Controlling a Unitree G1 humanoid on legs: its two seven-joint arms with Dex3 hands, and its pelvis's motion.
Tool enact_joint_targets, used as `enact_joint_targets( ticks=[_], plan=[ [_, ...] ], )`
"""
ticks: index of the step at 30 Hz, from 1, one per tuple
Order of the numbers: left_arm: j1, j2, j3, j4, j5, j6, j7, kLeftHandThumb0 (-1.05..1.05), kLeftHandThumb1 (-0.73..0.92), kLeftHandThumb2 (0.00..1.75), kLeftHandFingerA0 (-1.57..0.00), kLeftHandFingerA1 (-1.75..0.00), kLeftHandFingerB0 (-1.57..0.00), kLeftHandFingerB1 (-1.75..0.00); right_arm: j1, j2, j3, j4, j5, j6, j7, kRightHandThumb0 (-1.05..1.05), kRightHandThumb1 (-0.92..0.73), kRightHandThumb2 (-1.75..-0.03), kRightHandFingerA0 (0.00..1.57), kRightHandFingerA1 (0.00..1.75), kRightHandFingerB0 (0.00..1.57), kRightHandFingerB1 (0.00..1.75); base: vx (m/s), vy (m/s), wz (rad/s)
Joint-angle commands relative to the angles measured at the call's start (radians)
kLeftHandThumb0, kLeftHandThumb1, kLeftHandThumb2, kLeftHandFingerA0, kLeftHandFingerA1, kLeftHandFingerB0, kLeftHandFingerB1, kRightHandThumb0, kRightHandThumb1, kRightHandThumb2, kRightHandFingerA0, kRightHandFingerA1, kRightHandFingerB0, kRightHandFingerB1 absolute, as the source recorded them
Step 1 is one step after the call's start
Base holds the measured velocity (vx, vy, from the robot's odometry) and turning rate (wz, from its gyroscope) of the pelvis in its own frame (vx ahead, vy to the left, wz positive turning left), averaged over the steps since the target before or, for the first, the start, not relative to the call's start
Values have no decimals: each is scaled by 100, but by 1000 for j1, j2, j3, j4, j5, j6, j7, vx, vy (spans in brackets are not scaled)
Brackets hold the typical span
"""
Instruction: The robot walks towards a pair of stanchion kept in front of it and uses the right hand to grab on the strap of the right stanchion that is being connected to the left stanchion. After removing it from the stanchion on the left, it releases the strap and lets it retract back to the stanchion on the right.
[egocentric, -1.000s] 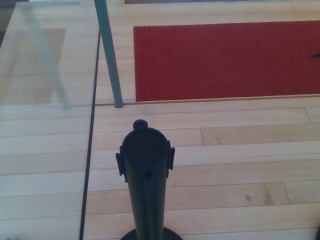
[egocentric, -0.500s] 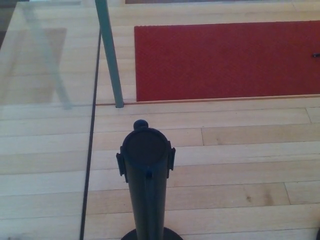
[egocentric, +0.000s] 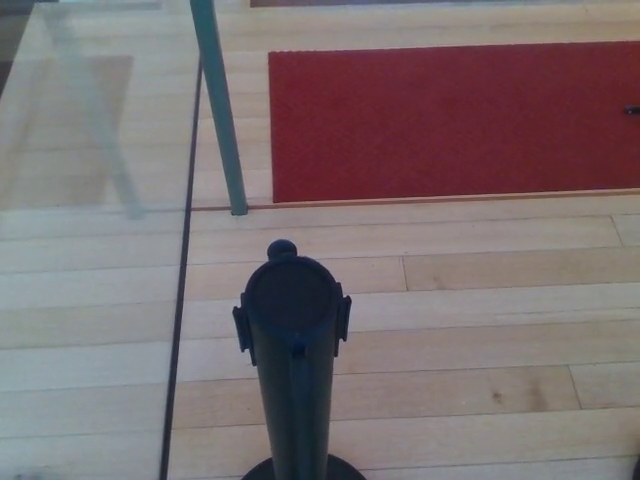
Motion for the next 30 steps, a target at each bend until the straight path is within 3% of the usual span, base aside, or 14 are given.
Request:
enact_joint_targets(
  ticks=[1,4,7,8,10,11,17,18,20,22,27,28,29,30],
  plan=[
    [1,29,0,1,-4,-23,13,-40,-21,172,-157,-108,-143,-100,48,11,-33,-79,73,134,109,-86,-51,-78,0,0,0,0,0,0,0],
    [-3,31,-1,2,-4,-19,13,-40,-21,172,-157,-108,-143,-100,65,24,-63,-111,105,160,123,-86,-51,-78,0,0,0,0,0,0,0],
    [-4,22,10,2,-17,-29,3,-39,-25,175,-157,-112,-147,-99,55,86,-170,-184,240,231,175,-91,-59,-87,0,0,0,0,0,0,0],
    [-5,22,12,1,-19,-30,0,-43,-26,175,-157,-114,-152,-96,48,105,-190,-204,260,253,185,-94,-78,-64,0,0,0,0,0,0,0],
    [-5,22,15,0,-22,-32,-3,-43,-26,175,-157,-114,-152,-96,42,136,-227,-243,288,291,205,-94,-78,-64,0,0,0,0,0,0,0],
    [-6,22,14,-1,-20,-29,-1,-40,-25,175,-157,-110,-145,-101,25,154,-234,-262,295,322,217,-105,-85,-65,0,0,0,0,0,0,0],
    [-14,27,10,2,-12,-16,10,-43,-21,174,-157,-107,-140,-102,-23,278,-274,-372,331,495,252,-99,-78,-64,0,0,0,0,0,0,0],
    [-15,26,16,-6,-22,-12,7,-42,-23,174,-157,-113,-146,-101,-21,350,-288,-394,350,547,222,-102,-63,-95,0,17,0,0,0,0,0],
    [-15,24,18,-12,-25,-10,9,-38,-22,174,-157,-111,-144,-103,-2,426,-301,-436,358,596,184,-99,-61,-90,0,17,0,0,0,0,0],
    [-14,25,17,-10,-22,-14,12,-49,-17,175,-157,-110,-143,-102,22,479,-308,-468,361,615,154,-95,-59,-88,0,15,0,0,0,0,0],
    [-20,19,19,-5,-24,-14,10,-41,-19,175,-157,-112,-148,-99,140,659,-279,-512,337,584,67,-95,-61,-90,0,12,0,0,0,0,0],
    [-23,15,19,-5,-25,-15,7,-37,-25,175,-157,-112,-149,-98,166,678,-271,-489,347,549,73,-82,-51,-79,0,10,0,1,0,0,0],
    [-26,10,21,-5,-27,-16,4,-37,-25,175,-157,-112,-149,-98,196,702,-266,-464,357,510,81,-82,-51,-79,0,10,0,1,0,0,0],
    [-29,10,21,-3,-27,-16,0,-36,-27,175,-157,-111,-149,-96,209,714,-273,-443,373,475,85,-62,-60,-78,0,0,0,15,0,0,0]
  ],
)
